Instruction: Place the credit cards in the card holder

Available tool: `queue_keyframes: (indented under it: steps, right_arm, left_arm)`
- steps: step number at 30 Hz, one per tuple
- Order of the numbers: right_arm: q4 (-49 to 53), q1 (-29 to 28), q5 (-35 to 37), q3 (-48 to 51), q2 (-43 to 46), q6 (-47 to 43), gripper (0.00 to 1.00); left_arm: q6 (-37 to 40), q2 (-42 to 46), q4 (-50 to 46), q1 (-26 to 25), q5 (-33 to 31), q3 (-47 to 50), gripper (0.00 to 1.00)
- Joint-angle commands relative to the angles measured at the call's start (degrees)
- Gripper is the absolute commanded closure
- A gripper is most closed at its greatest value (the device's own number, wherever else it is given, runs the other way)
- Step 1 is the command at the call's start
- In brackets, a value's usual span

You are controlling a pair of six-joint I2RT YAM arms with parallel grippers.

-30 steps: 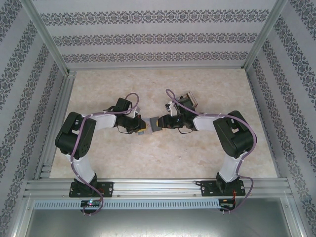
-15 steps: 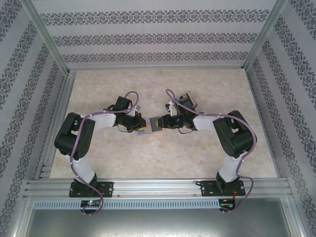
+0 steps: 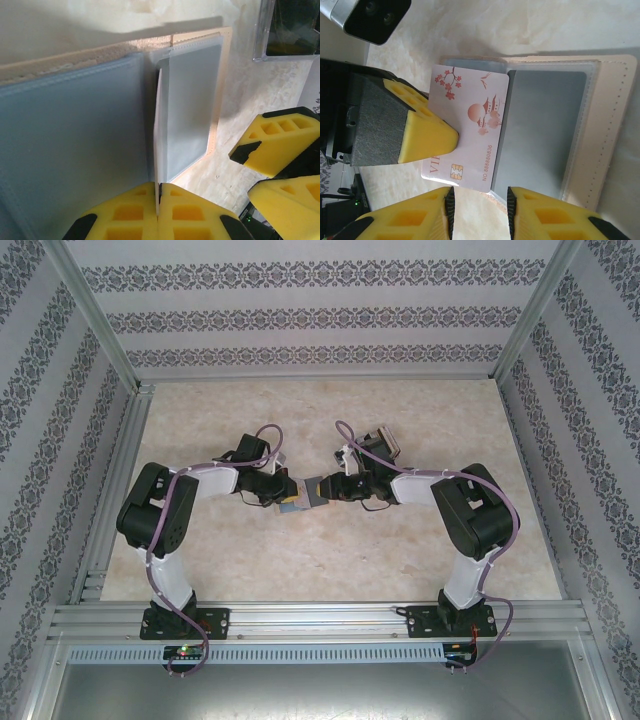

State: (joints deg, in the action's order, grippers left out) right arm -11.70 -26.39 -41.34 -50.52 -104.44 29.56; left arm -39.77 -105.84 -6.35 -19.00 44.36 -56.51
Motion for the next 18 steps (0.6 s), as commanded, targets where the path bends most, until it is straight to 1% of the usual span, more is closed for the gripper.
queue_keyframes:
  steps: [1, 9, 14, 18]
  right_arm:
    - [0.37, 0.2, 0.12, -1.25, -0.81, -1.52, 0.64]
    - [0.92, 0.29, 0.03, -1.73, -1.48, -1.61, 0.64]
    - [1.77, 0.46, 0.2, -2.28, -2.34, -1.35, 0.64]
    - [2.04, 0.81, 0.25, -2.33, -2.69, -1.05, 0.64]
  left_arm:
    - [-0.13, -0.84, 0.6, 0.69, -0.12, -0.99, 1.0]
    - [-1.53, -2.55, 2.76, 0.67, 0.74, -0.68, 1.0]
    - [-0.59, -4.23, 2.11, 0.66, 1.06, -1.28, 1.0]
    - [0.81, -4.2, 0.27, 0.65, 0.03, -1.9, 1.0]
